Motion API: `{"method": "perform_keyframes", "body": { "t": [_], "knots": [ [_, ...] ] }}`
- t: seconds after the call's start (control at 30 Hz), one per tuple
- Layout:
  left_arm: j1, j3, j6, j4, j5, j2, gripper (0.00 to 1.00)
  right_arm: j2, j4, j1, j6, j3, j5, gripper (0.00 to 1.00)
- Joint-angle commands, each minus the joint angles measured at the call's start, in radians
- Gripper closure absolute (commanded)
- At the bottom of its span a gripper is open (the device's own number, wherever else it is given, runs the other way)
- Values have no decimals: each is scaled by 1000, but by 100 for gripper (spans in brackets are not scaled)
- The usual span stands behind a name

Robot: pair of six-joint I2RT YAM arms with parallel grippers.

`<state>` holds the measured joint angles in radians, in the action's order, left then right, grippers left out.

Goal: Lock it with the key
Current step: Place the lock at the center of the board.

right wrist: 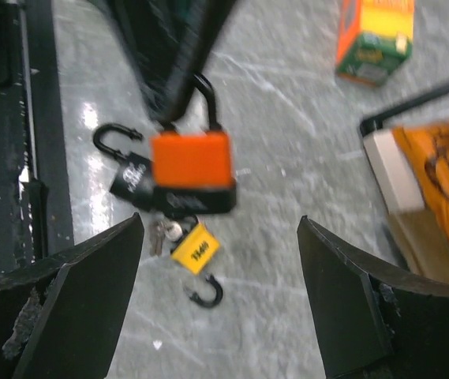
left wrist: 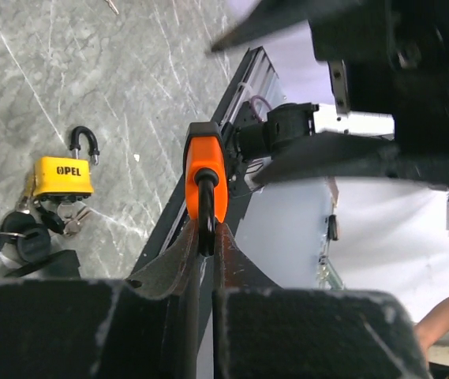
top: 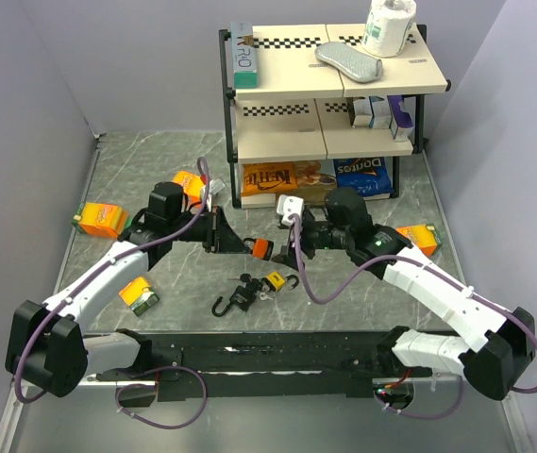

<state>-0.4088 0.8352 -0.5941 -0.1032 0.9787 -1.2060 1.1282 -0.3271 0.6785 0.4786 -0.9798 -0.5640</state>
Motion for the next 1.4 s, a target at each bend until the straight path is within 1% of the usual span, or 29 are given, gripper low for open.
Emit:
{"method": "perform_keyframes", "body": {
  "t": [0.0,0.23,0.53,0.63,0.7,0.8,0.83,0.9,0.93,1.0,1.03,1.07,1.1,1.13,1.2,1.23,1.27,1.3,1.33,1.37],
  "knots": [
    [-1,-14,-76,96,49,34,99,-37,144,52,63,16,-16,13],
    [-1,-33,-104,177,100,36,99,-27,171,92,101,30,-53,16],
    [1,-41,-139,227,121,29,99,10,203,113,129,85,24,20],
    [-1,-41,-141,230,118,26,99,8,226,115,114,93,47,27],
    [-1,-42,-147,241,115,25,99,8,233,115,98,93,55,28],
    [-1,-45,-154,250,115,20,99,10,247,115,83,95,61,35],
    [-1,-45,-151,243,114,20,99,8,250,115,77,95,64,41],
    [-1,-41,-147,240,109,16,99,4,258,115,64,95,73,47],
    [1,-41,-145,240,107,14,99,4,258,115,60,93,75,56],
    [-1,-39,-132,226,97,11,93,2,252,113,45,93,78,65],
    [1,-35,-124,217,88,10,86,2,246,113,35,92,91,73],
    [4,-28,-104,195,81,11,70,2,237,109,16,90,101,76],
    [14,-27,-96,186,65,11,62,2,223,92,0,92,105,78],
    [24,-22,-87,175,57,8,47,2,212,75,-20,95,114,82],
    [59,-13,-61,140,37,3,37,13,180,32,-109,95,124,83],
    [71,-1,-49,128,31,0,30,22,136,-32,-142,92,125,83],
    [83,8,-23,111,22,-6,22,48,113,-61,-214,89,148,83],
    [102,19,-7,77,11,-7,19,67,84,-92,-251,81,176,83],
    [111,37,5,68,5,-10,15,85,16,-143,-282,63,200,84],
    [119,45,29,60,-6,-10,12,120,-10,-175,-341,55,244,84]
  ]
}}
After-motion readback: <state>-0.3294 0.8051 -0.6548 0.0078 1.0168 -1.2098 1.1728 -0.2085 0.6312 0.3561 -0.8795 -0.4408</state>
